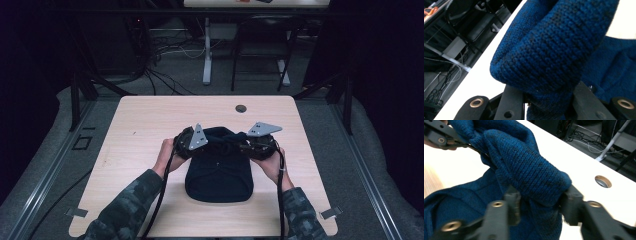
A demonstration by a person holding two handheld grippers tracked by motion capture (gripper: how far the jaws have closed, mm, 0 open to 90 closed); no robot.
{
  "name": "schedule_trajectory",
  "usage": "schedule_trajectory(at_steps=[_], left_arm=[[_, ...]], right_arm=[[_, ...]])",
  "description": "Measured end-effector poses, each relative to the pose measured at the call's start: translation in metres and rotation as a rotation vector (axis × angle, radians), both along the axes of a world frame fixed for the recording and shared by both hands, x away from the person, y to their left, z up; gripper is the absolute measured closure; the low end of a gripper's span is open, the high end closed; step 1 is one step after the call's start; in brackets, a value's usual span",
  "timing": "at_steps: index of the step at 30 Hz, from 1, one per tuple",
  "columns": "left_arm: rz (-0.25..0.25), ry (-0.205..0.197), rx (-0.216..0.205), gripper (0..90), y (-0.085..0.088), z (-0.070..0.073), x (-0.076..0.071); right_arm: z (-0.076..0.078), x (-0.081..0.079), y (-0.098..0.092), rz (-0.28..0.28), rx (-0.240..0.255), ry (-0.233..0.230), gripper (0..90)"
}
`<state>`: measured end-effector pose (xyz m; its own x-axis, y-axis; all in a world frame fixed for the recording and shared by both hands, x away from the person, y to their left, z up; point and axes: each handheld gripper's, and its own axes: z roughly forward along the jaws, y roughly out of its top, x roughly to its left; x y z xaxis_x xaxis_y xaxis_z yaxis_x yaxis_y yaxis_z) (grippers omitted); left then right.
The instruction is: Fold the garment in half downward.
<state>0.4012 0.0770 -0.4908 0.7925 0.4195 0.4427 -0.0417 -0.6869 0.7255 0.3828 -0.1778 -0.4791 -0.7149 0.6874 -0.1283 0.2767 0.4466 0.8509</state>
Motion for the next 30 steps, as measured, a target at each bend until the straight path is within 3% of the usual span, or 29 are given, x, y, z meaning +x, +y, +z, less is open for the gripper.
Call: schedule_trajectory(at_steps=[4, 5, 6, 8, 11, 15, 18, 22, 24, 25, 27, 28, 30], left_arm=[[-0.003, 0.003, 0.017, 75.2, 0.002, -0.003, -0.004], [0.001, 0.011, 0.018, 65.7, 0.003, -0.004, -0.005], [0.01, 0.027, 0.016, 65.7, 0.004, -0.004, -0.005], [0.022, 0.06, -0.004, 53.3, 0.006, -0.005, -0.006], [0.021, 0.086, -0.029, 46.3, 0.01, -0.004, -0.007], [0.0, 0.082, -0.023, 52.3, 0.012, 0.001, -0.013], [0.0, 0.048, 0.018, 65.6, 0.009, 0.003, -0.015], [0.014, 0.006, 0.021, 73.7, 0.006, 0.006, -0.009], [0.023, 0.013, -0.007, 73.1, 0.006, 0.01, -0.004], [0.018, 0.031, 0.001, 70.1, 0.007, 0.011, -0.003], [0.025, 0.053, -0.002, 54.1, 0.006, 0.011, -0.002], [0.02, 0.087, -0.015, 50.4, 0.007, 0.008, -0.002], [0.013, 0.099, -0.015, 49.4, 0.008, 0.007, -0.003]], right_arm=[[-0.004, -0.009, 0.004, 0.014, -0.036, -0.035, 69.6], [-0.007, -0.014, 0.006, 0.02, -0.052, -0.059, 70.9], [-0.007, -0.014, 0.006, 0.02, -0.052, -0.059, 70.9], [-0.01, -0.017, 0.007, 0.023, -0.06, -0.074, 71.6], [-0.014, -0.021, 0.006, 0.025, -0.06, -0.081, 71.7], [-0.016, -0.025, 0.005, 0.022, -0.069, -0.091, 71.6], [-0.017, -0.026, 0.004, 0.014, -0.071, -0.1, 71.9], [-0.01, -0.017, 0.007, -0.021, -0.083, -0.152, 73.4], [-0.008, -0.015, 0.007, -0.036, -0.078, -0.175, 73.6], [-0.008, -0.015, 0.008, -0.04, -0.079, -0.184, 73.8], [-0.01, -0.017, 0.009, -0.036, -0.078, -0.191, 73.9], [-0.012, -0.019, 0.009, -0.032, -0.082, -0.198, 73.9], [-0.014, -0.021, 0.01, -0.028, -0.088, -0.204, 73.9]])
